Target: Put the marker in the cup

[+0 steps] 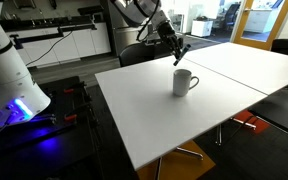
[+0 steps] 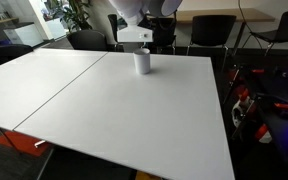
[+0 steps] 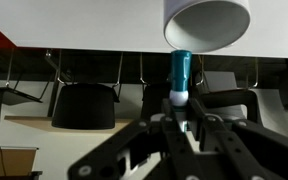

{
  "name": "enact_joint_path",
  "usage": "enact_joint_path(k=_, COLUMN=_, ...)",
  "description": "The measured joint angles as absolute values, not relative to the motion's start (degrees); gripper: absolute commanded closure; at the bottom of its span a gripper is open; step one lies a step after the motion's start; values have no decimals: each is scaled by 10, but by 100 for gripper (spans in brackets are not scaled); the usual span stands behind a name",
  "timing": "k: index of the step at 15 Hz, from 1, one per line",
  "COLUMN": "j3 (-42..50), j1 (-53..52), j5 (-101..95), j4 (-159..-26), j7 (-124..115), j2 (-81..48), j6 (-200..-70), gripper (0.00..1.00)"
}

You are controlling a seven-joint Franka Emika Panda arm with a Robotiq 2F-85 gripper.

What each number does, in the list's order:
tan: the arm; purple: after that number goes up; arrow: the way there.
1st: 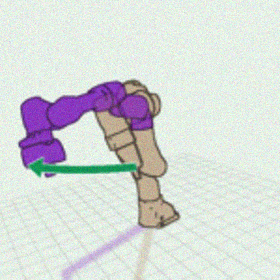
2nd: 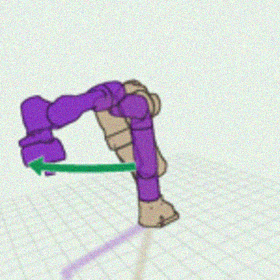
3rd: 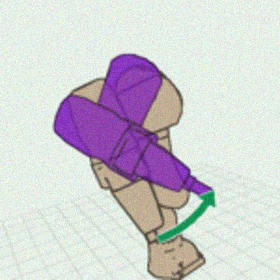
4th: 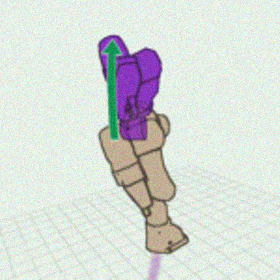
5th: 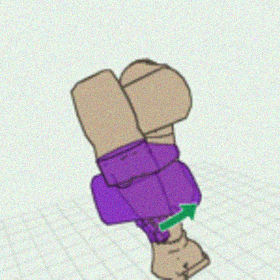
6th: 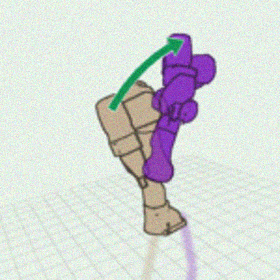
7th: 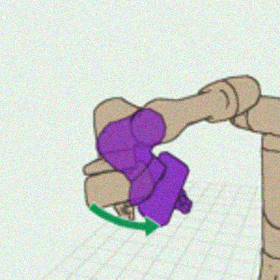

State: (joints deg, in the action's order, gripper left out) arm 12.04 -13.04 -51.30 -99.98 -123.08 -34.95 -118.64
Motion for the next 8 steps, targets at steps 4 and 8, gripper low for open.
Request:
enact_joint_path(k=4, j3=113, j1=-121, j5=-540, j4=-969, j7=-1231, j2=-377, j6=-1186, gripper=95)
enact_joint_path(k=8, j3=109, j1=-109, j5=-549, j4=-939, j7=-1230, j2=-404, j6=-1186, gripper=95)
